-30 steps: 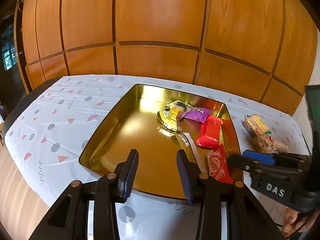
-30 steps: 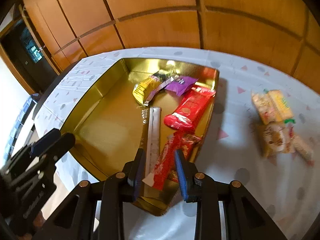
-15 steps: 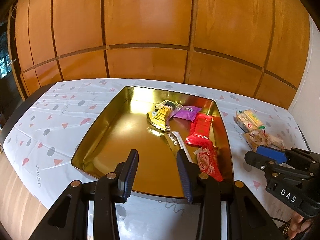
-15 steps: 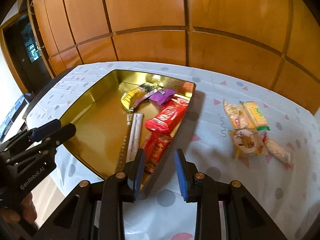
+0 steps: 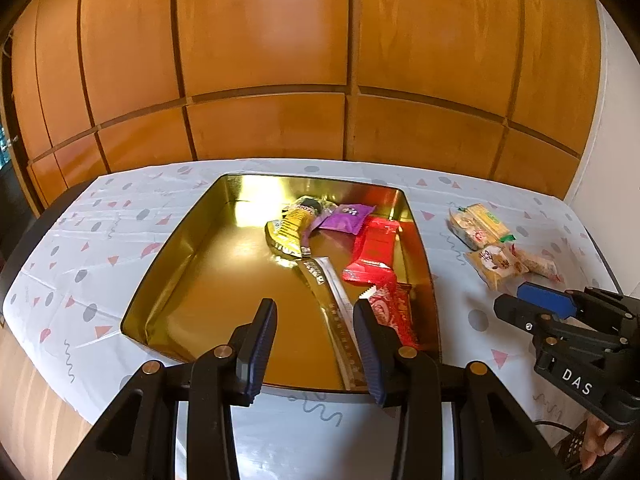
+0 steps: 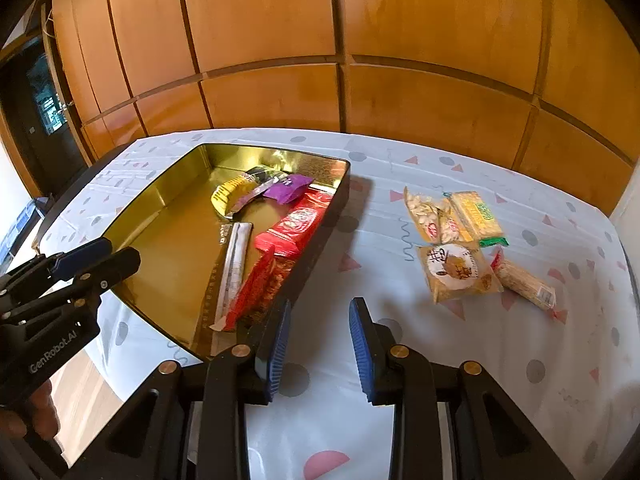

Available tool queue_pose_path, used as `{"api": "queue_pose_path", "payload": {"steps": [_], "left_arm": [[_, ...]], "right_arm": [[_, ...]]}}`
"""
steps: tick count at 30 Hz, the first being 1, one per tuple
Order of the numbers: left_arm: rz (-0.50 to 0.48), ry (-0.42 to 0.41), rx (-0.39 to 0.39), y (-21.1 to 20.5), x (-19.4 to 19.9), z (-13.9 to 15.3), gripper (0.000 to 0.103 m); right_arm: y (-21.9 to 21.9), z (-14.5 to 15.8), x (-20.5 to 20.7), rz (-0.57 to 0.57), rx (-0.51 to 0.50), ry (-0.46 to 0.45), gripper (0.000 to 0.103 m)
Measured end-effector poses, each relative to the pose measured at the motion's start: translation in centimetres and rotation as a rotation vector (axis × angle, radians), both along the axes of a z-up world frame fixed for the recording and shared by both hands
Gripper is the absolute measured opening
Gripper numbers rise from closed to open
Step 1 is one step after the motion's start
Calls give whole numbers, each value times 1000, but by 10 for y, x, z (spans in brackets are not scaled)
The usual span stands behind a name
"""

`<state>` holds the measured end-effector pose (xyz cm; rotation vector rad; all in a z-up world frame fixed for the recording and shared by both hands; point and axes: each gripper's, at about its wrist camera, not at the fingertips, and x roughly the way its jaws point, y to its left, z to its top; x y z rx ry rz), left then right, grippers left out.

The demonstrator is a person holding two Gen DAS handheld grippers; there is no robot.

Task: Organize snacks
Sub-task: 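Withdraw the right gripper from the tin toward the snack pile, then reach the left gripper to the orange-edged cracker bag and grasp it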

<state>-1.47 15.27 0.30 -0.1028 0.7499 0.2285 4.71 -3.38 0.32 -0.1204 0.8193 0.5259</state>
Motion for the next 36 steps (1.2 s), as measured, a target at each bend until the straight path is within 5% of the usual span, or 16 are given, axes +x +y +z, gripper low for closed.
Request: {"api": "queue_pose_path", "payload": {"steps": [36], "left_arm": [[-135,27,76,-61,26,4,40]], "right_arm": [[-157,17,77,-282,-188,-115,38]]}}
